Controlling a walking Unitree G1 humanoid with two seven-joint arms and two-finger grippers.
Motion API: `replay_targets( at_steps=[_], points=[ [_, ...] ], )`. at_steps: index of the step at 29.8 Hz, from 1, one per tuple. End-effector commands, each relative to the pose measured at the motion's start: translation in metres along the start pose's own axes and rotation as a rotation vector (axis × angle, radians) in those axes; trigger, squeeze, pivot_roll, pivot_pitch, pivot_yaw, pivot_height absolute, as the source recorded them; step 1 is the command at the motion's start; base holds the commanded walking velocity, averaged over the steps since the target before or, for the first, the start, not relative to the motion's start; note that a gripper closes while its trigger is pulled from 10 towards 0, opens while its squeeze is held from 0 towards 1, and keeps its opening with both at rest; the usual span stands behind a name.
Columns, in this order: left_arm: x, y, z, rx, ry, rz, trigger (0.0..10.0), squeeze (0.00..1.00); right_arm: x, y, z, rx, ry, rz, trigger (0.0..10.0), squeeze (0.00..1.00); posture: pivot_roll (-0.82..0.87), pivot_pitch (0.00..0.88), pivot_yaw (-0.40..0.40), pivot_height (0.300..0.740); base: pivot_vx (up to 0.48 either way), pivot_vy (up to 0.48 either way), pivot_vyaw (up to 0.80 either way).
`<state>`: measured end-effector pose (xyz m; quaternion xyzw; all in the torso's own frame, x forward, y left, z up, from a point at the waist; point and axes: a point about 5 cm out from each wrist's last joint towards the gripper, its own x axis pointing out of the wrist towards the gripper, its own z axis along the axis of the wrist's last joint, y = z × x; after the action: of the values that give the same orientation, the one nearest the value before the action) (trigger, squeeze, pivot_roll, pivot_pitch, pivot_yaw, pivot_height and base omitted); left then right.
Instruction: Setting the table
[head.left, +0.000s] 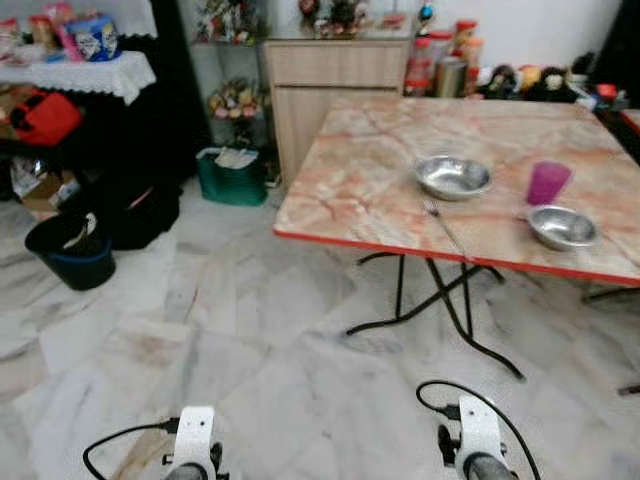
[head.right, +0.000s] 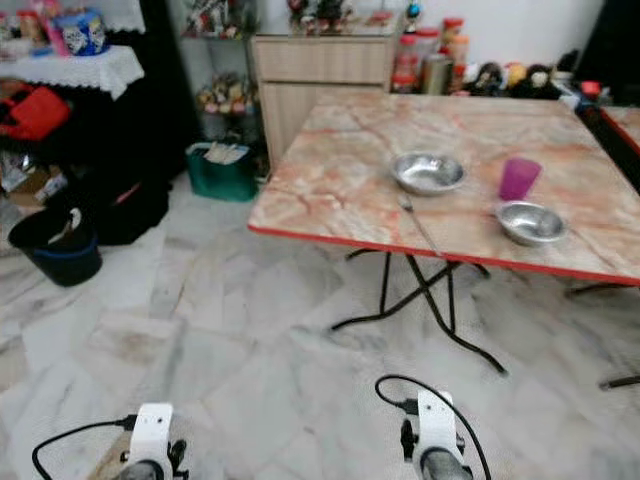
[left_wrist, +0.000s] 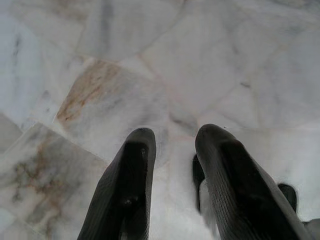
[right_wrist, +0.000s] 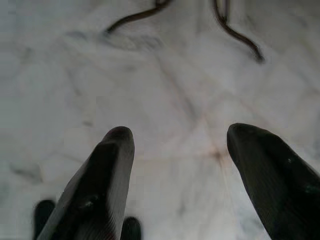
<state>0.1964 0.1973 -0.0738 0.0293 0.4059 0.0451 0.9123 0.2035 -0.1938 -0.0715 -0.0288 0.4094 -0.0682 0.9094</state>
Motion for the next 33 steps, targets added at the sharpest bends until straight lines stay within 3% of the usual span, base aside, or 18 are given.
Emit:
replay_targets(
  at_steps=[1,12,18,22,27,28,29,33],
  points=[
    [0.001,0.001,0.001,0.014,0.007,0.000,10.0,0.00,0.000,0.003,0.001,0.000,-0.005,0.012,10.0,0.00,0.01,0.000,0.020,0.740,0.334,0.000,0.00],
    [0.001,-0.002,0.004,0.021,0.002,-0.009,10.0,0.00,-0.001,0.001,-0.005,-0.009,0.006,0.018,10.0,0.00,0.00,0.000,0.023,0.740,0.323,0.000,0.00],
    [0.001,-0.002,0.003,0.024,0.005,-0.011,10.0,0.00,-0.002,-0.002,-0.006,-0.032,-0.011,0.028,10.0,0.00,0.00,0.000,0.022,0.740,0.000,0.000,0.00],
    [0.000,-0.002,0.000,0.025,0.011,-0.011,10.0,0.00,-0.002,0.001,0.006,-0.118,-0.103,0.056,10.0,0.00,-0.01,0.000,0.023,0.740,0.000,0.000,0.00],
    [0.000,-0.002,0.000,0.025,0.011,-0.012,10.0,0.00,-0.002,0.000,0.013,-0.110,-0.144,0.058,10.0,0.00,-0.01,0.000,0.022,0.740,0.000,0.000,0.00],
    [0.000,-0.002,-0.001,0.028,0.013,-0.012,10.0,0.00,-0.002,0.003,0.025,-0.139,-0.219,0.072,10.0,0.00,-0.02,0.000,0.020,0.740,0.000,0.000,0.00],
    [0.000,-0.002,-0.002,0.033,0.015,-0.013,10.0,0.00,-0.004,0.011,0.048,-0.177,-0.364,0.104,10.0,0.00,-0.02,0.000,0.021,0.740,0.000,0.000,0.00],
    [0.000,-0.002,-0.002,0.036,0.016,-0.014,10.0,0.00,-0.007,0.019,0.065,-0.199,-0.463,0.132,10.0,0.00,-0.02,0.000,0.022,0.740,0.000,0.000,0.00]
  ],
)
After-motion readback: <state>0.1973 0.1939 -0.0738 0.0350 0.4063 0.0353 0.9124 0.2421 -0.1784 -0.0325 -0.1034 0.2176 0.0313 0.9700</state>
